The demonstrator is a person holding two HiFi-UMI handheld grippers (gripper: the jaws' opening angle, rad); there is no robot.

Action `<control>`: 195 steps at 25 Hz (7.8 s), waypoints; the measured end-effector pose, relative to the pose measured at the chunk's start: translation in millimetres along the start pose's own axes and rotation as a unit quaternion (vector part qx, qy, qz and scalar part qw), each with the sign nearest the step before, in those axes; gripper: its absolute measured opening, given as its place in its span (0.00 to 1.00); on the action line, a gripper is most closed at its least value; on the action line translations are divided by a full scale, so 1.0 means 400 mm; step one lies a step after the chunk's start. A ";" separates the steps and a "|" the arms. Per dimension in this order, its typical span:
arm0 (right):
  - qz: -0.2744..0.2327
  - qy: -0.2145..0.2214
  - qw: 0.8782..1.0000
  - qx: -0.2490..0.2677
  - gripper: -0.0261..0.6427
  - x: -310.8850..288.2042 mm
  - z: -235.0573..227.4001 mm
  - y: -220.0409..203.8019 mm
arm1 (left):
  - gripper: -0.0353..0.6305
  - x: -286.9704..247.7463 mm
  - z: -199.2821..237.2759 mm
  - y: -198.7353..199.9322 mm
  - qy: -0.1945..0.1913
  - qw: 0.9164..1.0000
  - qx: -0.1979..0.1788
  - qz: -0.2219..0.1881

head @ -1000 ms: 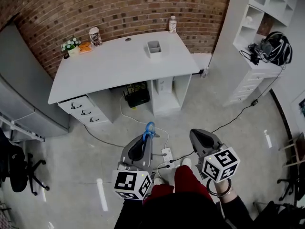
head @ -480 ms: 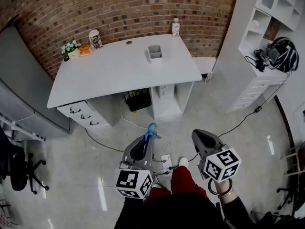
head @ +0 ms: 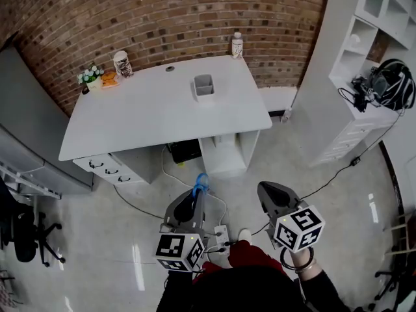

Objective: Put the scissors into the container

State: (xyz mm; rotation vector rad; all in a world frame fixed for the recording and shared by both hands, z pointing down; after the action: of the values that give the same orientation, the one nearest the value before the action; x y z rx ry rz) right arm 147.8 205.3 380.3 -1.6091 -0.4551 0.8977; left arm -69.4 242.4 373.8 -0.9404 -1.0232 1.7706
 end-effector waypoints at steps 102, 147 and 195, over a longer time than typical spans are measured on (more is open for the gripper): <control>0.119 -0.010 0.993 -0.023 0.05 -1.039 -0.494 0.152 | 0.10 -1.123 0.559 0.280 -0.026 0.994 0.081 0.075; 0.157 -0.017 0.987 -0.031 0.05 -1.046 -0.495 0.111 | 0.14 -1.156 0.655 0.231 0.019 0.985 0.151 0.083; 0.144 0.032 0.989 -0.017 0.05 -0.917 -0.395 0.077 | 0.06 -0.928 0.542 0.108 0.051 0.980 0.145 0.125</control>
State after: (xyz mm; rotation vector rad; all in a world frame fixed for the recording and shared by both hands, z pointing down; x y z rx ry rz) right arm 31.6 -168.1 466.2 -1.7582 -0.1951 1.0544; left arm -147.1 -168.0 484.4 -0.9944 -0.5807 1.9886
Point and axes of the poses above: the fingertips, and each gripper's own axes: x backward along the fingers, z to its left, y out of its top, the point moved 6 cm from there along x, backward along the fingers, and after that the axes turned 11 degrees about x, right-handed, at the moved point
